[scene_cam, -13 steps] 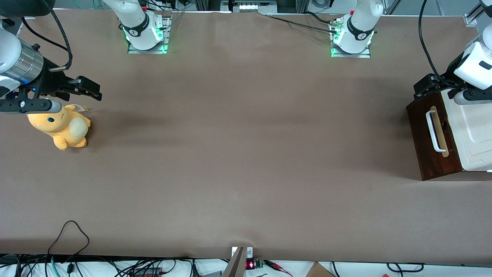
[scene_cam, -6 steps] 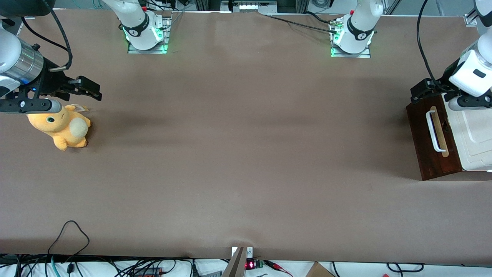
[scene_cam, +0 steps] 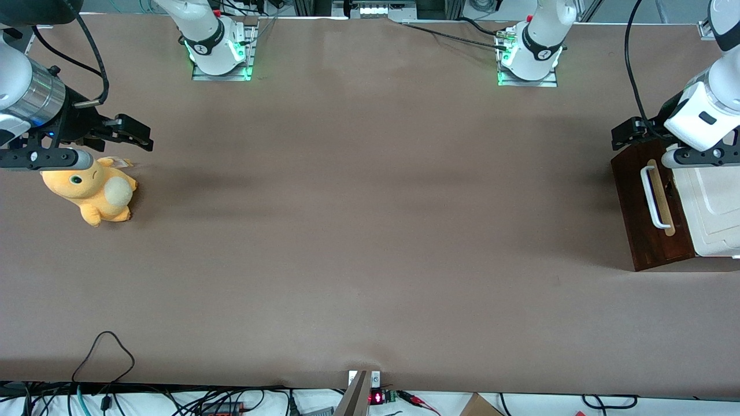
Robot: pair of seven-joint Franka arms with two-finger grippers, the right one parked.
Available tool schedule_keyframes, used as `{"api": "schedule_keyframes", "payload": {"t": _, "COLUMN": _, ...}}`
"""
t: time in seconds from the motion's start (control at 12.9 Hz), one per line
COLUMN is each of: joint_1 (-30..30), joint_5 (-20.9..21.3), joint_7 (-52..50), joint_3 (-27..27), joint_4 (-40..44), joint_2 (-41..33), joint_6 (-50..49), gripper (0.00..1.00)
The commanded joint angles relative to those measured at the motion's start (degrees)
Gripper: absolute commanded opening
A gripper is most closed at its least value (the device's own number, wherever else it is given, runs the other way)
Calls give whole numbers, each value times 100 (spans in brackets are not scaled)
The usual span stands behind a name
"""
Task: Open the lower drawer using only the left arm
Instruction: 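Move the left gripper down toward the lower drawer's white handle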
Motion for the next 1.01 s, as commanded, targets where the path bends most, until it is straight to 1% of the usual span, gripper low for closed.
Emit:
{"api": "schedule_keyframes", "payload": {"t": 0.0, "joint_1": 20, "joint_5": 1195, "joint_7": -297, "joint_3": -483, "joint_4": -127, "joint_2": 115, "joint_6": 17, "gripper": 100}}
{"api": "schedule_keyframes", "payload": {"t": 0.08, "joint_1": 20, "joint_5": 1944, "joint_7": -656, "joint_3": -869, "joint_4": -372, "joint_2": 124, "joint_6": 34, "gripper": 100}}
{"api": "schedule_keyframes", "payload": {"t": 0.16, "joint_1": 20, "joint_5": 2361, "joint_7": -1173, "joint_3": -1047, "joint_4": -575, "joint_2": 159, "joint_6": 26, "gripper": 100}}
{"api": "schedule_keyframes", "payload": {"t": 0.23, "joint_1": 20, "joint_5": 2565, "joint_7": -1483, "joint_3": -1170, "joint_4": -707, "joint_2": 194, "joint_6": 26, "gripper": 100}}
{"api": "schedule_keyframes", "payload": {"t": 0.31, "joint_1": -6, "joint_5": 2932, "joint_7": -1712, "joint_3": -1206, "joint_4": -857, "joint_2": 264, "joint_6": 26, "gripper": 100}}
{"api": "schedule_keyframes", "payload": {"t": 0.47, "joint_1": -24, "joint_5": 3732, "joint_7": -2404, "joint_3": -1478, "joint_4": -1242, "joint_2": 466, "joint_6": 35, "gripper": 100}}
{"api": "schedule_keyframes", "payload": {"t": 0.54, "joint_1": -33, "joint_5": 4136, "joint_7": -2965, "joint_3": -1514, "joint_4": -1575, "joint_2": 554, "joint_6": 61, "gripper": 100}}
{"api": "schedule_keyframes", "payload": {"t": 0.7, "joint_1": -76, "joint_5": 4874, "joint_7": -3933, "joint_3": -1523, "joint_4": -2252, "joint_2": 730, "joint_6": 437, "gripper": 100}}
{"api": "schedule_keyframes", "payload": {"t": 0.78, "joint_1": -77, "joint_5": 5287, "joint_7": -4164, "joint_3": -1523, "joint_4": -2499, "joint_2": 817, "joint_6": 456, "gripper": 100}}
{"api": "schedule_keyframes", "payload": {"t": 0.93, "joint_1": -68, "joint_5": 5755, "joint_7": -4498, "joint_3": -1514, "joint_4": -2659, "joint_2": 1072, "joint_6": 491, "gripper": 100}}
